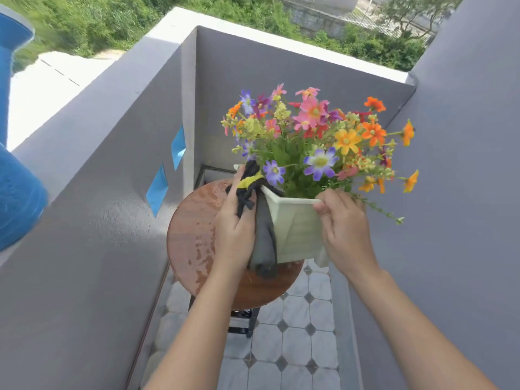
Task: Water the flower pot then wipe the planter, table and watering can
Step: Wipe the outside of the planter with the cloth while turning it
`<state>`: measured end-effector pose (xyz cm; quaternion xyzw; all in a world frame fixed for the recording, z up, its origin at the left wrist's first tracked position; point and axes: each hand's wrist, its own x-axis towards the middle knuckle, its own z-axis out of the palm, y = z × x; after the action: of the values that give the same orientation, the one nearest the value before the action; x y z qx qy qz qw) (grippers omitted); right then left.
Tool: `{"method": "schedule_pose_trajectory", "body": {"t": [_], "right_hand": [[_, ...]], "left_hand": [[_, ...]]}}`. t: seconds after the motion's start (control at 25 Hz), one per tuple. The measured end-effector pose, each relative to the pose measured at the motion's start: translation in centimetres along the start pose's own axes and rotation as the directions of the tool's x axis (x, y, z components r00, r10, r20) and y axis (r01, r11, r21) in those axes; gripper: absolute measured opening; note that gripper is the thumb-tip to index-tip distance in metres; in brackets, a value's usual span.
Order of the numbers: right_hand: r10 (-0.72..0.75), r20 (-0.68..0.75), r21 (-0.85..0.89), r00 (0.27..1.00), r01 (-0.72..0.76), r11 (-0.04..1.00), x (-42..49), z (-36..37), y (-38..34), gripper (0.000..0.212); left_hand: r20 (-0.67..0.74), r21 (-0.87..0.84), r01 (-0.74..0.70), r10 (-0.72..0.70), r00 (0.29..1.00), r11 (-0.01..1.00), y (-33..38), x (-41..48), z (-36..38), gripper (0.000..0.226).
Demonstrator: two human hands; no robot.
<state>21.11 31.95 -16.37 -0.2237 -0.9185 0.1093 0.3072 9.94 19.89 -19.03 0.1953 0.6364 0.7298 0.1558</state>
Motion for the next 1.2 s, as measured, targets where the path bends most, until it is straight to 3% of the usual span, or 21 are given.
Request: {"method": "schedule_pose_trajectory", "body": {"t": [0.12,0.2,0.32,0.4,0.44,0.56,0.64,0.72,0.84,0.92,0.96,1.04,1.12,1.2], "right_hand": [[0.045,-0.016,0.033,0.999,-0.045,0.998,-0.3,-0.5,0.9,0.027],[0.067,-0.026,0.043,0.997,-0.066,0.997,0.0,-0.7,1.5,0.029],[0.042,-0.016,0.076,0.999,-0.04,0.996,0.1,-0.9,2.2,0.029],[0.031,0.005,0.127,1.0,-0.031,0.991,-0.6,-0.9,2.6,0.023],[0.038,0.008,0.142,0.999,-0.039,0.989,-1.1,-0.9,2.7,0.02],[0.05,0.0,0.147,0.999,-0.05,0.988,-2.0,-0.5,2.4,0.019],[0.046,-0.014,0.127,0.999,-0.044,0.991,-2.0,-0.3,2.3,0.027],[0.047,-0.018,0.114,0.999,-0.045,0.992,-1.6,-0.1,2.6,0.034],[0.036,0.008,0.116,0.999,-0.037,0.993,-1.4,-0.2,2.8,0.016],[0.016,0.007,0.127,1.0,-0.016,0.992,-1.6,-0.3,2.6,0.016],[0.01,0.009,0.138,1.0,-0.011,0.99,-1.7,-0.3,2.4,0.02],[0.033,0.011,0.152,0.999,-0.034,0.988,-2.0,-0.2,2.1,0.023],[0.067,0.0,0.163,0.998,-0.066,0.984,-1.9,-0.2,2.0,0.019],[0.055,-0.011,0.167,0.998,-0.052,0.985,-1.5,-0.3,2.0,0.017]], "left_hand": [[-0.04,0.032,0.081,-0.08,0.996,0.996,-0.9,1.8,0.5,0.043],[0.078,-0.042,0.106,-0.103,0.992,0.993,0.0,-0.1,1.4,0.045],[0.228,-0.034,-0.066,0.072,0.971,0.997,1.9,-2.4,2.4,0.054],[0.2,0.09,-0.223,0.202,0.959,0.971,1.3,-0.3,2.2,0.056],[0.164,0.139,-0.215,0.192,0.968,0.967,0.6,1.3,2.0,0.052],[-0.004,0.173,0.107,-0.108,0.994,0.979,-2.1,4.9,0.6,0.033],[-0.069,0.114,0.212,-0.205,0.976,0.971,-3.1,3.9,0.2,0.03],[-0.104,0.166,0.136,-0.12,0.987,0.977,-2.7,1.4,0.4,0.031],[-0.077,0.165,-0.08,0.094,0.993,0.983,0.0,-0.9,1.2,0.049],[-0.016,0.203,-0.19,0.197,0.98,0.961,1.4,-0.8,1.8,0.059],[-0.012,0.256,-0.172,0.181,0.983,0.951,1.3,-0.4,1.9,0.059],[-0.113,0.312,0.057,-0.023,0.993,0.948,0.3,0.9,1.5,0.045],[-0.244,0.264,0.335,-0.274,0.93,0.904,-1.5,1.2,0.5,0.033],[-0.312,0.247,0.427,-0.346,0.885,0.87,-1.8,0.2,0.1,0.026]]}}
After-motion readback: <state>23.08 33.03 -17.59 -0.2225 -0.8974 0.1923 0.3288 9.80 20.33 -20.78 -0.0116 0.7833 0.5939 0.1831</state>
